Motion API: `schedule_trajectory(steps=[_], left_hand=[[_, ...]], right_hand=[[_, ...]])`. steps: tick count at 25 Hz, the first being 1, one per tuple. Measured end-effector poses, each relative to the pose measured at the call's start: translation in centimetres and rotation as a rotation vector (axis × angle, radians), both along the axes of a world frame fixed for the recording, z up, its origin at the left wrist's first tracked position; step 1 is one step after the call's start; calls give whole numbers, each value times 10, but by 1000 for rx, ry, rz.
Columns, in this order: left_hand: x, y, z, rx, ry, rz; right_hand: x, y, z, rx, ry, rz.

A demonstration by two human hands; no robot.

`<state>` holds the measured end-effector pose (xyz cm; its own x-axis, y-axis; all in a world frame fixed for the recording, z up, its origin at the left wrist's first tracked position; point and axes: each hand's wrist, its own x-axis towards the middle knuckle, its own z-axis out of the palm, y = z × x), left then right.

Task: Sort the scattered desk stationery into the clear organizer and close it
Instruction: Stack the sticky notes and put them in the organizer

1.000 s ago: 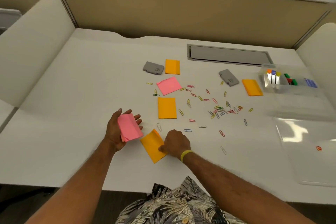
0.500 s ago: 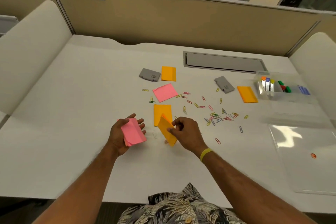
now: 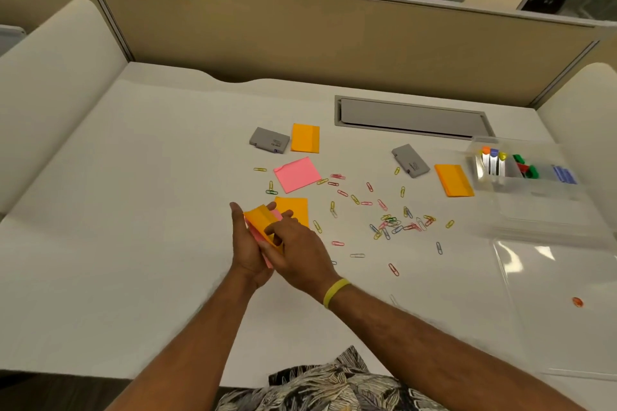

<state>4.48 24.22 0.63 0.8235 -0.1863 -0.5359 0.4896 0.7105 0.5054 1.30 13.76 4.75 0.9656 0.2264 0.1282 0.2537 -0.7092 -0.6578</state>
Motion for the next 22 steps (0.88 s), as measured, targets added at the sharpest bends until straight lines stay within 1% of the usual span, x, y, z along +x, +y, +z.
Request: schedule_trajectory(steps=[2, 6, 8, 10, 12, 14, 18, 20, 22], left_hand=[[-2, -1, 2, -2, -21, -11], [1, 3, 2, 14, -20, -8], [8, 14, -4, 11, 2, 24], [15, 29, -10, 33, 11, 44], [21, 42, -13, 57, 11, 60], [28, 52, -16, 69, 4, 64], [37, 62, -18, 41, 34, 57], [40, 62, -20, 38, 50, 57], [41, 61, -23, 34, 65, 57]], right_hand=[[5, -2, -5, 0, 52, -1], [12, -4, -14, 149, 202, -5], [19, -11, -19, 182, 229, -89], [31, -22, -28, 161, 270, -243], [45, -37, -39, 75, 348, -335], [59, -48, -48, -66, 396, -330], [87, -49, -48, -355, 434, -296], [95, -40, -48, -466, 453, -303], [100, -32, -50, -535, 481, -324]])
